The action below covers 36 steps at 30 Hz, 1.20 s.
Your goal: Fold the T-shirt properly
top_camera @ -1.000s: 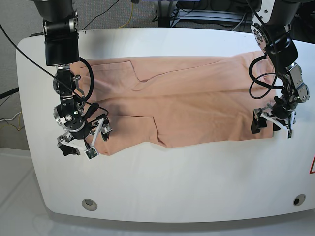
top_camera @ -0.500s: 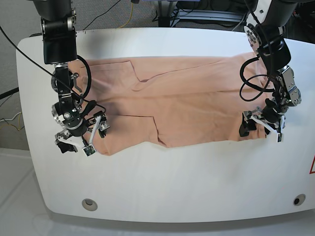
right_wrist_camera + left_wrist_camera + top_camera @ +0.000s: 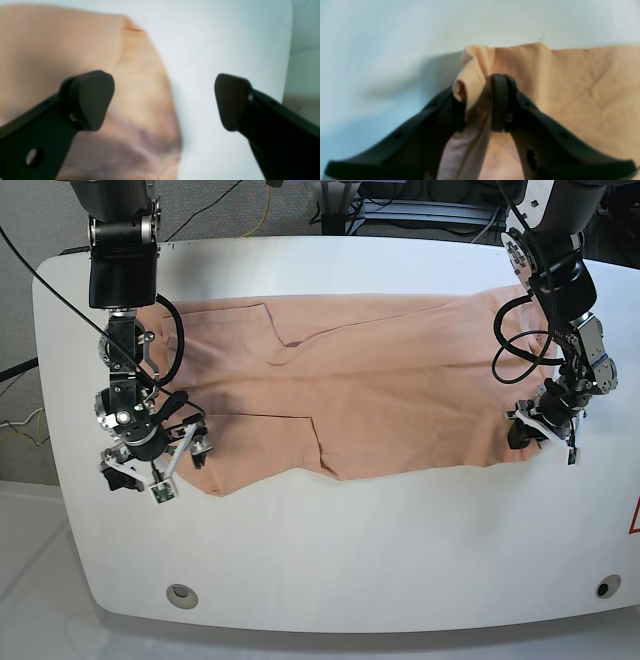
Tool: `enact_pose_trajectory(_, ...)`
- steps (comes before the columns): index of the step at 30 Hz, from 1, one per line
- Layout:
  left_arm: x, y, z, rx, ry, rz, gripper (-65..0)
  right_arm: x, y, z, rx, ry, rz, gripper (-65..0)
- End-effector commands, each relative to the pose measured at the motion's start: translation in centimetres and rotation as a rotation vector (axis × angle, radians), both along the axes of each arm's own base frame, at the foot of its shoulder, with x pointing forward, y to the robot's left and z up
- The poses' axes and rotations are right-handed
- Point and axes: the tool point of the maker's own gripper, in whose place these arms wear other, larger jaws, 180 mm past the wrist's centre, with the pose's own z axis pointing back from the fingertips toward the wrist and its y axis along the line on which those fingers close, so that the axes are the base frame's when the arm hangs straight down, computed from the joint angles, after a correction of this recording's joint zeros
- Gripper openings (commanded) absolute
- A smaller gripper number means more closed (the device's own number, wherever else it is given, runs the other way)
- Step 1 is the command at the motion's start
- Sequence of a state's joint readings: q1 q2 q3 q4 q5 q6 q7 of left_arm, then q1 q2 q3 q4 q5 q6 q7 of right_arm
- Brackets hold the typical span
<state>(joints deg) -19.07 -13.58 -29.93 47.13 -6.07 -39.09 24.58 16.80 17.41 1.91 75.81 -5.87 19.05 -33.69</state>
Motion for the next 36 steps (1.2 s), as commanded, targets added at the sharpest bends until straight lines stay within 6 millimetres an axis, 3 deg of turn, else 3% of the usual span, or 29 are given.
enact_pose_trajectory(1, 0.5, 1.2, 0.9, 0.035, -0.001, -0.002, -50.5, 1.7, -1.1, 3.1, 0.039, -0.095, -0.052, 0.0)
enact_pose_trajectory(12, 0.5, 1.7, 1.2, 0.043, -0.005, 0.0, -50.6, 1.1, -3.0, 0.7, 0.205, 0.043, -0.101, 0.0)
enact_pose_trajectory(23, 1.4, 2.1, 3.7, 0.099, -0.071, -0.008, -50.6, 0.1, -3.5, -2.5, 0.233, 0.139, -0.114, 0.0)
enact_pose_trajectory(36, 1.5, 2.2, 3.9, 0.102, -0.075, -0.007, -50.6, -0.5, -3.9, -5.5, 0.287, 0.186, -0.131, 0.0)
